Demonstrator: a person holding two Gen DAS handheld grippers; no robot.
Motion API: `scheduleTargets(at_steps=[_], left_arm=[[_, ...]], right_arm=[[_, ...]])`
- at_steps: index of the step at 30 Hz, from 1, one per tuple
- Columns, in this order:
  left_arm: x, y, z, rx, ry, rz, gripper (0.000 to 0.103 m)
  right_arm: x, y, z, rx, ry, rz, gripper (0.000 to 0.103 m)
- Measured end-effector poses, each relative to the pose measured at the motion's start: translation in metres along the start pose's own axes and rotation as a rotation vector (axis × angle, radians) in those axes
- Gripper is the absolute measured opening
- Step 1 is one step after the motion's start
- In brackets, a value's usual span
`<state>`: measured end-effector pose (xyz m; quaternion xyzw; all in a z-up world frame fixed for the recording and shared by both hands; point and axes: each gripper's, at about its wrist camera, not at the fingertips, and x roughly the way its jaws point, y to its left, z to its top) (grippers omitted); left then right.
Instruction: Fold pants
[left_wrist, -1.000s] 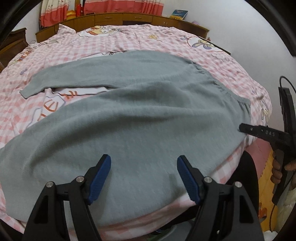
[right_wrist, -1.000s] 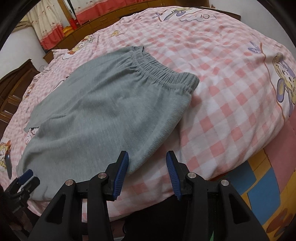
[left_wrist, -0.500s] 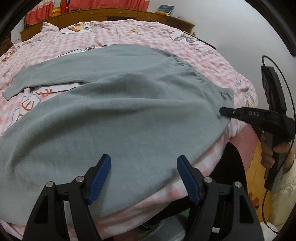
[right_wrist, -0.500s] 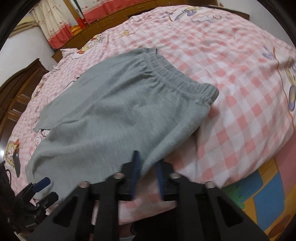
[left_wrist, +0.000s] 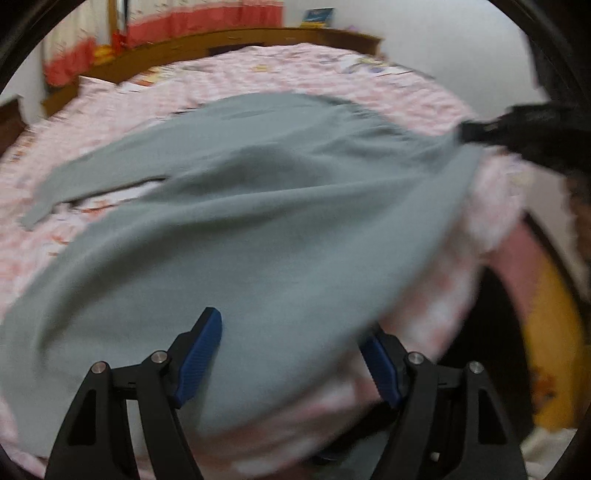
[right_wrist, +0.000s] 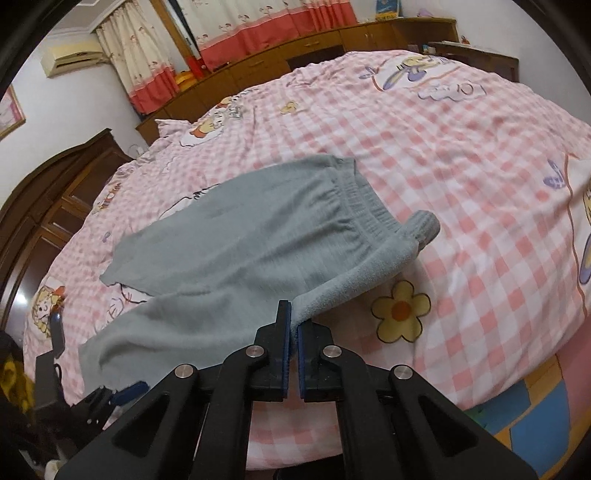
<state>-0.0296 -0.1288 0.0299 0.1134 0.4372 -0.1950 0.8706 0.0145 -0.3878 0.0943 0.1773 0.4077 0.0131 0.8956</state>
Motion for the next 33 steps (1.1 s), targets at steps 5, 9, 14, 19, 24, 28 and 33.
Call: scheduleTargets(at_steps=[5,9,14,19,24,28,33], left_arm=[[-0.003,0.028,-0.004,-0.101,-0.054,0.067,0.034],[-0.016,0.048,0.002,-0.2,-0.089,-0.057,0.012],[-0.028,0.043,0.013,-0.163,-0.121,-0.065,0.011],[-0.029,0.043,0.015,-0.192,-0.101,-0.085,0.011],[-0.028,0.047,0.016,-0.231,-0.087,-0.097,0.011],[-0.029,0.041,0.017,-0.206,-0.086,-0.07,0.011],[-0.027,0.041,0.016,-0.214,-0.073,-0.066,0.012]], right_arm=[[0.004,0.0,0.002,-0.041,0.021,-0.005,0.004],[0.018,0.001,-0.005,-0.148,0.105,-0.05,0.014],[0.014,-0.01,-0.028,-0.299,0.141,-0.09,0.036],[-0.011,-0.021,-0.048,-0.47,0.049,-0.202,0.05],[-0.01,-0.027,-0.058,-0.686,-0.013,-0.322,0.051],[0.004,-0.021,-0.061,-0.814,-0.009,-0.361,0.051],[0.023,-0.014,-0.056,-0.895,-0.044,-0.362,0.047]])
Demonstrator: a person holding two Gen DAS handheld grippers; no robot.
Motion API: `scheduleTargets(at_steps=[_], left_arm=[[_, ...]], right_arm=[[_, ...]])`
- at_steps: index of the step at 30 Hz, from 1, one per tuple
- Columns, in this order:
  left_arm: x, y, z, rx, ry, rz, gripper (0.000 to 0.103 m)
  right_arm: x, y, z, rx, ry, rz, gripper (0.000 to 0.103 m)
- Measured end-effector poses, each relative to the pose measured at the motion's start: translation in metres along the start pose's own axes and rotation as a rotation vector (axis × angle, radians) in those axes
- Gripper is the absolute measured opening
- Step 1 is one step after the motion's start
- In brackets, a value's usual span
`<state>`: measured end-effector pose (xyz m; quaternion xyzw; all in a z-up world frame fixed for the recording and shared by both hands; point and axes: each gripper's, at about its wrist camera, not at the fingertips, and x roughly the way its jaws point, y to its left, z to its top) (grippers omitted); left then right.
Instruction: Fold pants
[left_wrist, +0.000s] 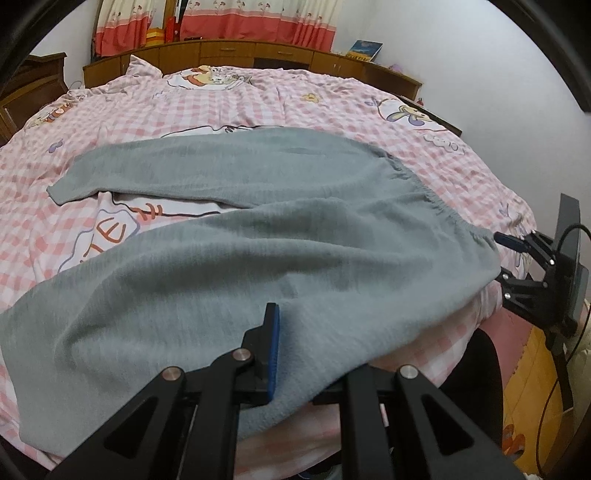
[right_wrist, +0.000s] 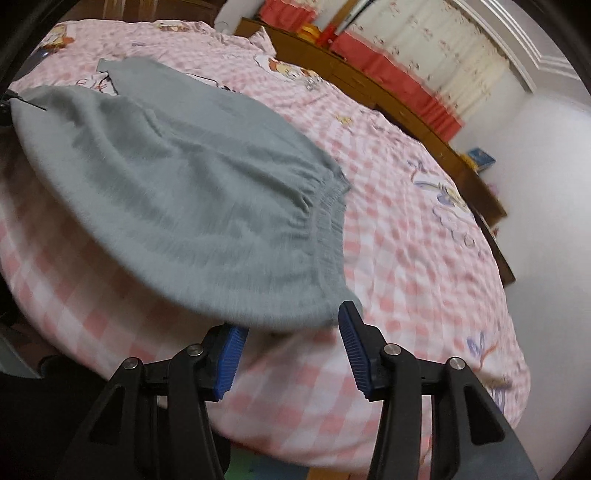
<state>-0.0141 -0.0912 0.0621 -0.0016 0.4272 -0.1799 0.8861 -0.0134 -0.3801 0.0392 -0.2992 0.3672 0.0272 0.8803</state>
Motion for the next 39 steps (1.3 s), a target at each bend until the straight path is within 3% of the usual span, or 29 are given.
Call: scheduleTargets(at_steps=[1,2,3,4,6,9,11,12,13,18,21,25,31,39], left_arm=[[0.0,0.001,-0.001,-0.002,0.0,0.002,0.014],[0.0,0.002,-0.003,-0.003,-0.004,0.017,0.018],[0.0,0.004,-0.004,0.0,-0.005,0.029,0.028],[0.001,0.006,-0.007,0.006,-0.007,0.052,0.041],[0.004,0.01,-0.013,0.017,-0.011,0.121,0.054],[0.009,0.02,-0.023,0.019,-0.017,0.241,0.058],[0.007,0.027,-0.029,-0.001,-0.045,0.271,0.053],[0.003,0.03,-0.031,-0.01,-0.061,0.26,0.024],[-0.001,0.033,-0.031,-0.017,-0.068,0.224,0.007],[-0.043,0.029,-0.025,-0.011,-0.102,0.087,0.005],[-0.072,0.009,-0.022,0.061,-0.134,-0.004,0.005],[-0.086,-0.01,-0.024,0.088,-0.113,-0.113,0.005],[-0.095,-0.019,-0.001,0.114,-0.152,-0.106,0.005],[-0.082,0.019,0.081,0.07,-0.203,0.014,0.005]], right_arm=[[0.003,0.0,0.001,0.007,-0.002,0.019,0.043],[0.008,-0.002,0.002,0.038,0.007,0.046,0.031],[0.013,-0.005,0.001,0.088,0.019,0.065,0.017],[0.015,-0.009,0.001,0.126,0.022,0.068,0.012],[0.013,-0.023,-0.001,0.258,-0.025,0.09,0.008],[0.0,-0.039,0.003,0.393,-0.089,0.101,0.007],[-0.009,-0.045,0.009,0.425,-0.125,0.092,0.007],[-0.012,-0.045,0.013,0.431,-0.137,0.089,0.007],[-0.015,-0.045,0.016,0.434,-0.147,0.083,0.007],[-0.015,-0.046,0.027,0.437,-0.145,0.048,0.007],[-0.014,-0.048,0.025,0.453,-0.135,0.028,0.007],[-0.021,-0.066,0.019,0.536,-0.149,0.014,0.007],[-0.018,-0.082,0.032,0.545,-0.168,0.011,0.007],[0.025,-0.092,0.097,0.482,-0.175,0.028,0.007]])
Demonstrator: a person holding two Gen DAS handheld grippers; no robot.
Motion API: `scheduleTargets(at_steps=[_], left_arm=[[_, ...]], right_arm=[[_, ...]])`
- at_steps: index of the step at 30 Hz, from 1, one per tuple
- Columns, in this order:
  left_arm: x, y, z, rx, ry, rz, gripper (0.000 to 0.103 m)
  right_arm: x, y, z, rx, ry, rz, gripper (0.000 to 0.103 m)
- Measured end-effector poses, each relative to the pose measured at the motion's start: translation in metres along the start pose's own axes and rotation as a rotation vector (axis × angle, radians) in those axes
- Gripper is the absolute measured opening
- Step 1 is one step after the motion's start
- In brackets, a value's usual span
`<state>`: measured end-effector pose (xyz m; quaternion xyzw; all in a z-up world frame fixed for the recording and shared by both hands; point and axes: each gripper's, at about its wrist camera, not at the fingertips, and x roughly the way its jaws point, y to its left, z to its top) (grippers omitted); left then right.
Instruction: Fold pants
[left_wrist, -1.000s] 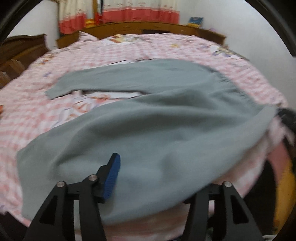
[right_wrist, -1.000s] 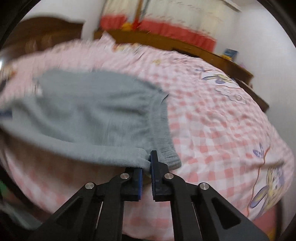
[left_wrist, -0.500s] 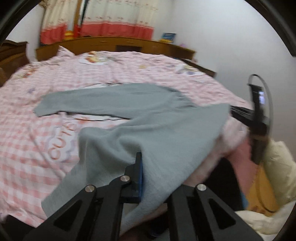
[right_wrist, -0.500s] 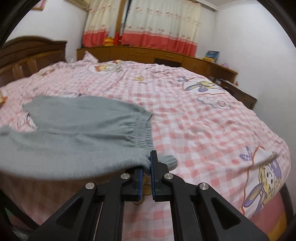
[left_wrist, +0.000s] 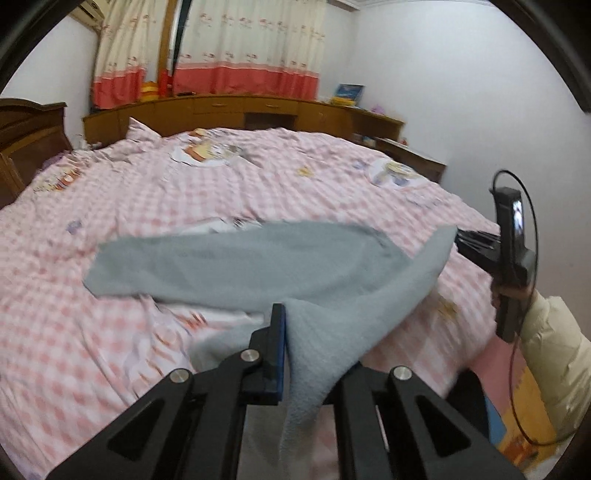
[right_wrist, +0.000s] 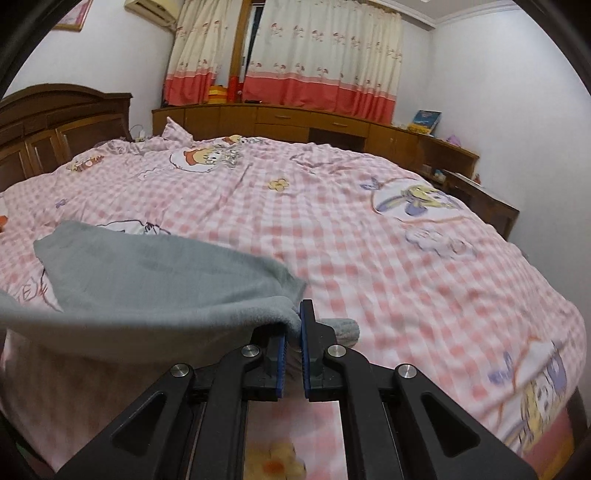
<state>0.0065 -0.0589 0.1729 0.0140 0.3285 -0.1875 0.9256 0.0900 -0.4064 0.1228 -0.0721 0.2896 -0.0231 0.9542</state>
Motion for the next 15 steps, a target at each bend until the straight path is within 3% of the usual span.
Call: scheduleTargets(at_steps=[7,11,15], left_arm=[[0.098,0.055,0.037,-0.023,0.119,0.158,0.006],[0.151,0.083,0.033,-0.076,0.198,0.167,0.006],[0.193,0.111,0.023,-0.146,0.278,0.179,0.018]], right_arm=[[0.091,0.015,0.03,-0.04,0.098,0.057,0.007],[0.142,0.022,0.029,-0.03,0.201,0.08,0.007],[0.174,0.016,0.021,0.066,0.292,0.132,0.013]])
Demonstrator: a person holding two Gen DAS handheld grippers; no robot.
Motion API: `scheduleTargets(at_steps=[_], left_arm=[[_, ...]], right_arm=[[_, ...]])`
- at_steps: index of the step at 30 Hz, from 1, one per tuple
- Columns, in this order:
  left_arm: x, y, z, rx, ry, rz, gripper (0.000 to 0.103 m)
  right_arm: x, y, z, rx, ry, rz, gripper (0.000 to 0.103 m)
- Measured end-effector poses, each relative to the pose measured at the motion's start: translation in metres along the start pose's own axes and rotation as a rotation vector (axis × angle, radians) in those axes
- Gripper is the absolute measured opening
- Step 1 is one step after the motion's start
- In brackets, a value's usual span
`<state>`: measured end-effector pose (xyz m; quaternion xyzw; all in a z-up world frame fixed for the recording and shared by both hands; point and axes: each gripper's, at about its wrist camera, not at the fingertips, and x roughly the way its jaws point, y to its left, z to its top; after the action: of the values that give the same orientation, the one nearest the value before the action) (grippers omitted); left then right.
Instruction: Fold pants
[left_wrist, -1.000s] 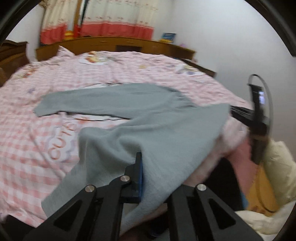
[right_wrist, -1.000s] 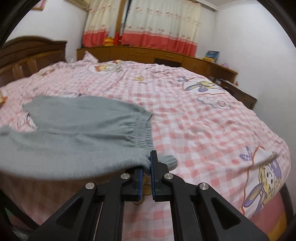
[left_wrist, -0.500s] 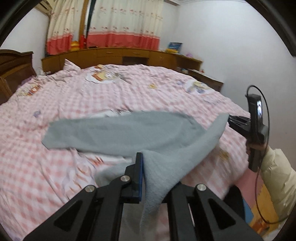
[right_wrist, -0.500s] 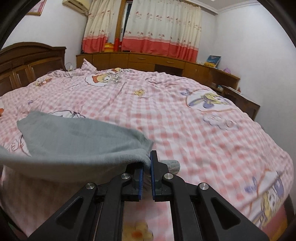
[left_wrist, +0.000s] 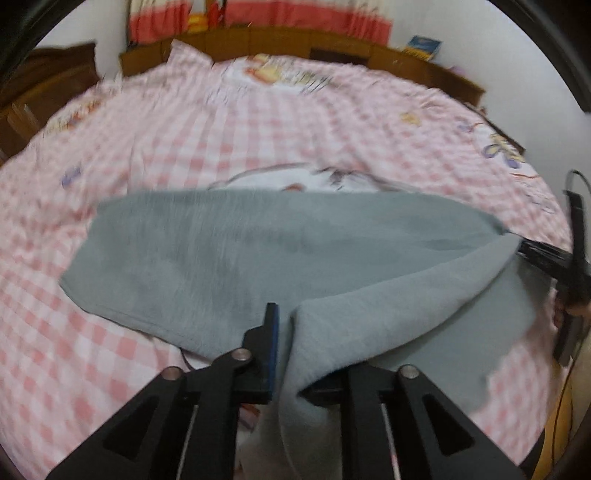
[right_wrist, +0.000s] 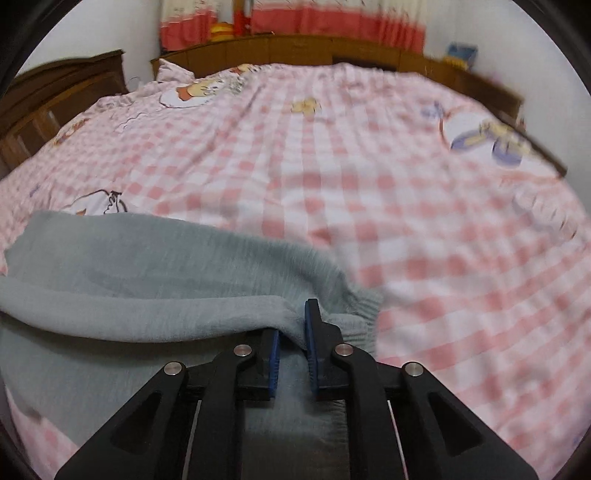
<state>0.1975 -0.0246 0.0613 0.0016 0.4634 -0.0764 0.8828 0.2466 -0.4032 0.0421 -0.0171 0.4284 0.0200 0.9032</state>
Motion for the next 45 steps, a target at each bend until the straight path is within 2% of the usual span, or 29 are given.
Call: scheduleTargets(at_steps=[4,6,8,9,10,14,20,22,27,32,34,37,38,39,40,42,44,45], left_arm=[[0.015,0.005,-0.001,-0.006,0.008,0.005,0.027],[0.018,0.005,-0.002,-0.002,0.005,0.001,0.028],[0.018,0.005,-0.002,0.0,0.003,-0.002,0.029],[0.016,0.004,-0.002,0.003,0.002,-0.004,0.03],[0.016,0.004,-0.002,0.003,0.001,-0.005,0.032],[0.011,0.004,-0.002,-0.004,-0.018,-0.011,0.036],[0.003,0.002,-0.001,-0.025,-0.057,-0.036,0.036],[0.0,-0.002,-0.001,0.0,-0.069,-0.029,0.037],[-0.001,-0.009,-0.001,0.061,-0.08,-0.006,0.037],[-0.002,-0.003,0.003,0.005,-0.094,-0.023,0.037],[-0.003,-0.002,0.005,-0.005,-0.095,-0.031,0.037],[-0.006,-0.003,0.006,-0.007,-0.099,-0.064,0.035],[-0.009,-0.004,0.006,-0.011,-0.111,-0.081,0.033],[-0.012,-0.005,0.006,-0.01,-0.12,-0.088,0.018],[-0.015,-0.007,0.006,0.001,-0.126,-0.094,0.008],[-0.024,-0.012,0.006,0.013,-0.147,-0.071,0.008],[-0.034,-0.019,0.009,0.044,-0.169,-0.052,0.006],[-0.038,-0.023,0.014,0.064,-0.181,-0.04,0.005]], right_arm=[[-0.013,-0.004,0.0,-0.007,-0.006,0.027,0.018],[-0.027,-0.006,-0.002,-0.024,-0.023,0.034,0.035],[-0.036,-0.008,-0.005,-0.037,-0.037,0.029,0.045],[-0.04,-0.009,-0.008,-0.043,-0.042,0.008,0.056],[-0.042,-0.011,-0.01,-0.046,-0.045,-0.015,0.06],[-0.041,-0.027,-0.018,-0.023,-0.045,-0.071,0.061],[-0.021,-0.057,-0.011,0.167,-0.023,-0.026,0.06],[-0.021,-0.056,-0.01,0.182,-0.043,-0.022,0.06],[-0.017,-0.034,-0.005,0.066,-0.039,-0.008,0.06],[-0.007,-0.019,-0.002,-0.064,0.013,0.006,0.06],[-0.005,-0.015,-0.002,-0.111,0.014,-0.012,0.059],[-0.002,-0.007,0.0,-0.18,-0.003,-0.038,0.05],[-0.001,-0.006,0.0,-0.19,-0.004,-0.04,0.044],[0.001,-0.005,0.001,-0.202,-0.007,-0.042,0.035],[0.002,-0.004,0.001,-0.21,-0.006,-0.036,0.03],[0.0,-0.003,0.0,-0.192,-0.022,-0.027,0.016],[-0.012,-0.003,0.0,-0.163,-0.074,-0.049,0.008],[-0.019,-0.002,0.001,-0.153,-0.107,-0.069,0.008]])
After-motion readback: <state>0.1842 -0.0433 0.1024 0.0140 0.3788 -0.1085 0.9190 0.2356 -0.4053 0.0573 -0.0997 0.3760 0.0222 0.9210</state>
